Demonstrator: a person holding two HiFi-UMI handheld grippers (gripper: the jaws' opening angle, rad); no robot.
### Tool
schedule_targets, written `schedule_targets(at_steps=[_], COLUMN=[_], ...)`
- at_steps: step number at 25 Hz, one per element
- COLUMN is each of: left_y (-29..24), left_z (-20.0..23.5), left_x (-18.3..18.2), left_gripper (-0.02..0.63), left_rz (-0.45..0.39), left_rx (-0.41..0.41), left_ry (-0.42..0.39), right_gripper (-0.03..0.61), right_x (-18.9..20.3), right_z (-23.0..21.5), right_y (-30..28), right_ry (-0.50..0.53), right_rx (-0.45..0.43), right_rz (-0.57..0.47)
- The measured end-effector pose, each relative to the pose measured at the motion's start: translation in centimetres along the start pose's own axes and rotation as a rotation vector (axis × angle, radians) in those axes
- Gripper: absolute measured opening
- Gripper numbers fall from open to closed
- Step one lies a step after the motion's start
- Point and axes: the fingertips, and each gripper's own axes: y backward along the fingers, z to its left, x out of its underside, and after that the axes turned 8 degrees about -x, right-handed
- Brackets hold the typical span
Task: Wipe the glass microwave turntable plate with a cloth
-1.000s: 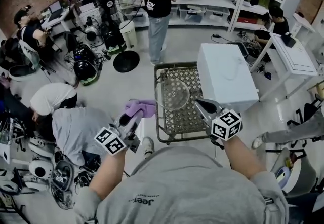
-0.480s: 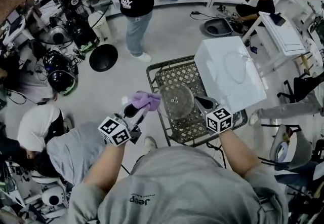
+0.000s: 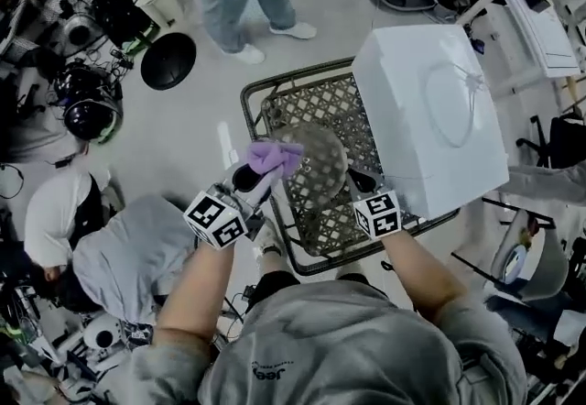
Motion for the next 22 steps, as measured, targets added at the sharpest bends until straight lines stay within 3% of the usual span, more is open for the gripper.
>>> schedule_targets(at_steps=[7,14,22], left_y=[-4.3,-6.0,-6.5], left_z=[2.7,3.9,3.4], left_x=[4.3,7.4,9.8], left_gripper=[0.110,0.110,0.110], left_rz=[0.040,0.057,0.087], left_rx=[0.014,0.056,0.089], left_ry=[0.024,-0.011,-0.033], right_gripper=[0.006,0.006,0.006], right_x=[3.2,4.7,5.6], right_z=[-1.5,-2.4,-2.4], right_y=[-2.9,-5.1,-5.0], right_ry=[0.078,0.210,0.161], right_rx=[0.057,0.108,0.105], right_rz=[0.059,0.109,0.091])
